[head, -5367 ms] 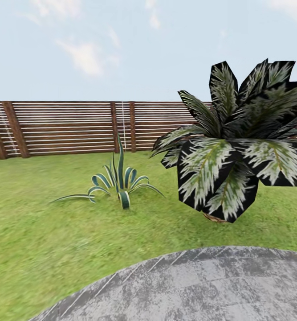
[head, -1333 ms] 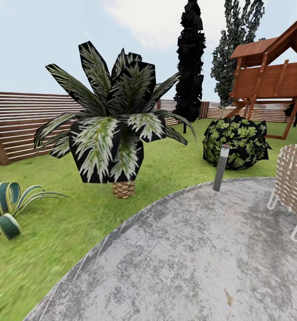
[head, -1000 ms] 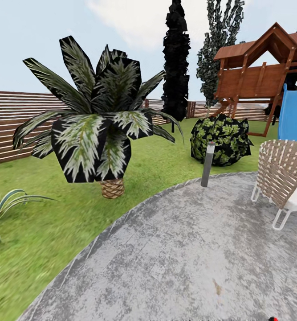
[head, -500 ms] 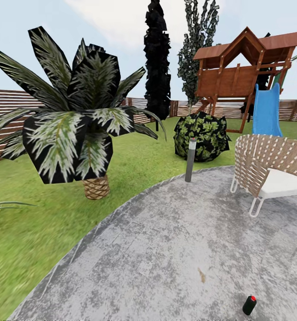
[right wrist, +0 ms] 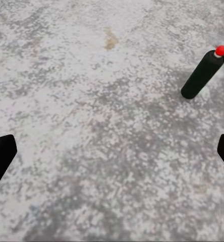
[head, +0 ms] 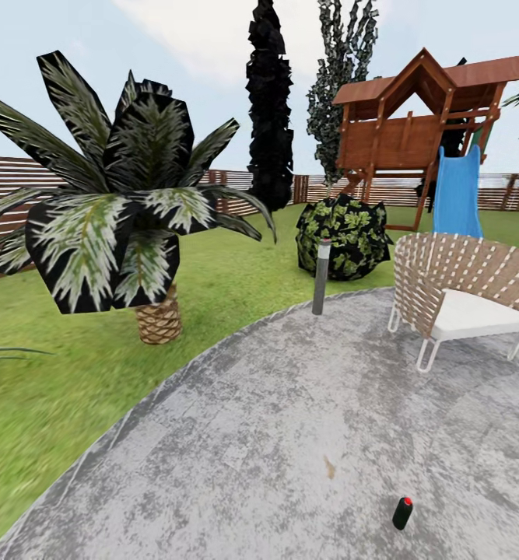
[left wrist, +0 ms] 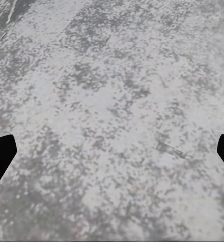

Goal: In the garden, pick up the pesticide atomizer on the floor and spray pesticide onto both trees until each tree trunk is fully covered.

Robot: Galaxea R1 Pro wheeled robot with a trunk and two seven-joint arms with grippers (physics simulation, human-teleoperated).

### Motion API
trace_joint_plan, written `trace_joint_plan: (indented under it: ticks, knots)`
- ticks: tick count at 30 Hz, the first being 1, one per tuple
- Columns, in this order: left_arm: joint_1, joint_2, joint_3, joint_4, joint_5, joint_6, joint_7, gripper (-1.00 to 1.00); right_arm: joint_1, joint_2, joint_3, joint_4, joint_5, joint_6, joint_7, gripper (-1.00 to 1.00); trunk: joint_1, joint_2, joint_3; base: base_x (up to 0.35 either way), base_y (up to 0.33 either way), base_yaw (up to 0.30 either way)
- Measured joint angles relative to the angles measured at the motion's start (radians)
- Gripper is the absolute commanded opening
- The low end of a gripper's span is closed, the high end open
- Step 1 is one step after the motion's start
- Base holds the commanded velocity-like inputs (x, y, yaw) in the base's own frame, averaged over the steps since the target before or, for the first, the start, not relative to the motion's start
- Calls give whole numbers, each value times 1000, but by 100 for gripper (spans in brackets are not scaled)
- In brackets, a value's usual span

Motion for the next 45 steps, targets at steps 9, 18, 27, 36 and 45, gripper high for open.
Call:
trace_joint_plan:
  ticks: [9, 18, 27, 36, 45]
  knots:
    - [0, 0, 0, 0, 0, 0, 0, 100, 0, 0, 0, 0, 0, 0, 0, 100, 0, 0, 0, -21, -271, 0]
    - [0, 2, 0, 1, 0, 1, 0, 100, 0, -1, 1, 0, 4, 0, 1, 100, 0, 0, 0, -139, -256, 0]
    - [0, 2, 0, 1, 0, 1, 0, 100, 0, -1, 1, 2, 4, 0, 0, 100, 0, 0, 0, -24, -264, 0]
    - [0, 2, 0, 2, 0, 2, 0, 100, 0, -2, 1, 0, 3, 0, 0, 100, 0, 0, 0, -1, -271, 0]
    - [0, 3, 1, 2, 0, 2, 0, 100, 0, -2, 0, 0, 3, 0, 0, 100, 0, 0, 0, 0, -272, 0]
